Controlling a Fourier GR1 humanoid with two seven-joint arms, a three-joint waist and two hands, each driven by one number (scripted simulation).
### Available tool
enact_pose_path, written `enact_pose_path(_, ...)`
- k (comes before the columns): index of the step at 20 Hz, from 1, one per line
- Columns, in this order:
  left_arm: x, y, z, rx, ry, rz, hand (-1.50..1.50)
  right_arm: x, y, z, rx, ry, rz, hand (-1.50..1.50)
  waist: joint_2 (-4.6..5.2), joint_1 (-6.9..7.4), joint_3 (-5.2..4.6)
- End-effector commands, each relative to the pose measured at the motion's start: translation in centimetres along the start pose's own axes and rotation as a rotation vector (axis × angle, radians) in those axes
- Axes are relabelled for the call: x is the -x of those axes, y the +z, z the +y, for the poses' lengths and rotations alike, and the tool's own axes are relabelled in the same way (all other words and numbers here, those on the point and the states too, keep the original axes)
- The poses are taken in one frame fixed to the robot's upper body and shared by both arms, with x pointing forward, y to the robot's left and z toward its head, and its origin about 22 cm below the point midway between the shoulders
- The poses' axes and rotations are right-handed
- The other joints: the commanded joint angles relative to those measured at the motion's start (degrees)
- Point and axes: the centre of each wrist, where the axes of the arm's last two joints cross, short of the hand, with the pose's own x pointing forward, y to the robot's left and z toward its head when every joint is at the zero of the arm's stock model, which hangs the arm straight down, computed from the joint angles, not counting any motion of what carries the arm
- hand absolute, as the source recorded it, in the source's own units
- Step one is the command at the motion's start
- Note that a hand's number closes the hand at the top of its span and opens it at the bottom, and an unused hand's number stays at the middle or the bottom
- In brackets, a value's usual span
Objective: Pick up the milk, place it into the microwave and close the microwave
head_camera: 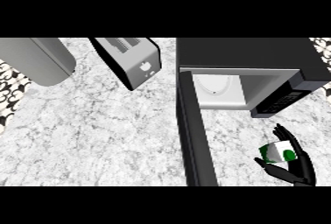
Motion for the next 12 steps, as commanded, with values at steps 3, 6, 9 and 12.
enact_pose_path(3,-1.1,0.7,-0.2,0.019,0.015,0.004,-1.50,-0.2,-1.8,1.4,-0.011,0.119,-0.127,1.50,0.05,0.40,0.02)
enact_pose_path(6,-0.8,-0.7,-1.5,-0.004,0.038,0.015,-1.50,-1.0,-3.7,1.2,0.042,0.106,-0.154,1.50,0.23,0.15,0.07)
enact_pose_path(9,-0.6,0.5,-0.8,0.008,0.017,0.011,-1.50,-0.4,-2.7,1.7,0.102,0.110,-0.171,1.50,0.15,0.30,0.05)
enact_pose_path(12,0.5,0.6,-0.5,0.007,0.032,0.018,-1.50,-1.2,-4.2,0.9,0.077,0.052,-0.206,1.50,0.10,0.31,0.00)
